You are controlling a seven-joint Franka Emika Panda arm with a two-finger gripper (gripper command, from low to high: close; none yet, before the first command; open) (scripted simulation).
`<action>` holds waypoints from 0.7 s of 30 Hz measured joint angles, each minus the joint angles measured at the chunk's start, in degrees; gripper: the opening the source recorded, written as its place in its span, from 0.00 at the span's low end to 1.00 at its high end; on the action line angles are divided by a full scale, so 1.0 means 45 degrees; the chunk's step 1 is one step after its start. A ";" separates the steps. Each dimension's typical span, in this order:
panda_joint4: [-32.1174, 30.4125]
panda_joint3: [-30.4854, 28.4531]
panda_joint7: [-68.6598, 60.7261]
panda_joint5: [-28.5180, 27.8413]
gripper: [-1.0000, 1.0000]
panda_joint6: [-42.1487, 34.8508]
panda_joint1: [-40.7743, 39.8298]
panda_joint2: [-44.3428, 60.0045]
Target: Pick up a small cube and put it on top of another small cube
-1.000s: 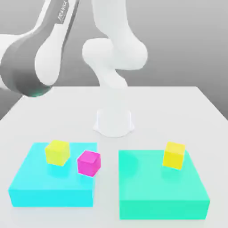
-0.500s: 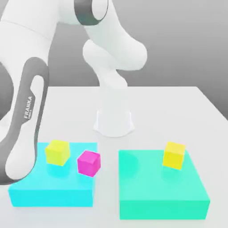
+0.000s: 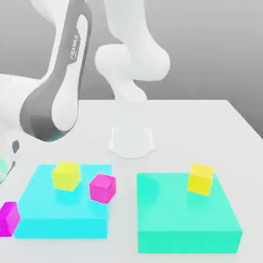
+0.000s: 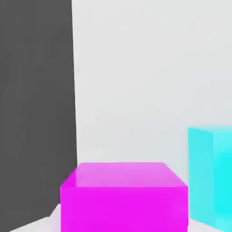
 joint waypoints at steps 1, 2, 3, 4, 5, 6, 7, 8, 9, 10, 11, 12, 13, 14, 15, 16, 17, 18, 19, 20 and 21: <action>-0.0425 0.0109 -0.0383 -0.0065 0.00 -0.0035 0.0065 -0.0464; -0.0846 0.0228 -0.0765 -0.0125 0.00 -0.0078 0.0125 -0.0928; -0.1270 0.0344 -0.1151 -0.0180 0.00 -0.0117 0.0234 -0.1391; -0.1694 0.0445 -0.1548 -0.0223 0.00 -0.0151 0.0368 -0.1853; -0.2120 0.0519 -0.1946 -0.0266 0.00 -0.0183 0.0500 -0.2316; -0.2545 0.0531 -0.2345 -0.0307 0.00 -0.0218 0.0687 -0.2778; -0.2969 0.0551 -0.2740 -0.0352 0.00 -0.0253 0.0829 -0.3239; -0.3391 0.0542 -0.3125 -0.0407 0.00 -0.0295 0.0964 -0.3701; -0.3816 0.0571 -0.3517 -0.0455 0.00 -0.0329 0.1059 -0.4162; -0.4241 0.0613 -0.3909 -0.0502 0.00 -0.0364 0.1158 -0.4623; -0.4665 0.0654 -0.4300 -0.0552 0.00 -0.0401 0.1273 -0.5083; -0.5089 0.0695 -0.4689 -0.0603 0.00 -0.0437 0.1393 -0.5544; -0.5513 0.0736 -0.5077 -0.0655 0.00 -0.0475 0.1515 -0.6004; -0.5936 0.0769 -0.5462 -0.0712 0.00 -0.0512 0.1644 -0.6463; -0.6362 0.0795 -0.5845 -0.0775 0.00 -0.0550 0.1780 -0.6924; -0.6714 0.0815 -0.6143 -0.0827 0.00 -0.0462 0.1884 -0.7187; -0.6937 0.0833 -0.6295 -0.0855 0.00 -0.0144 0.1927 -0.7092; -0.7095 0.0846 -0.6369 -0.0871 0.00 0.0290 0.1943 -0.6814; -0.7220 0.0857 -0.6406 -0.0880 0.00 0.0784 0.1947 -0.6445; -0.7329 0.0867 -0.6425 -0.0884 0.00 0.1307 0.1946 -0.6031; -0.7430 0.0867 -0.6439 -0.0878 0.00 0.1844 0.1953 -0.5593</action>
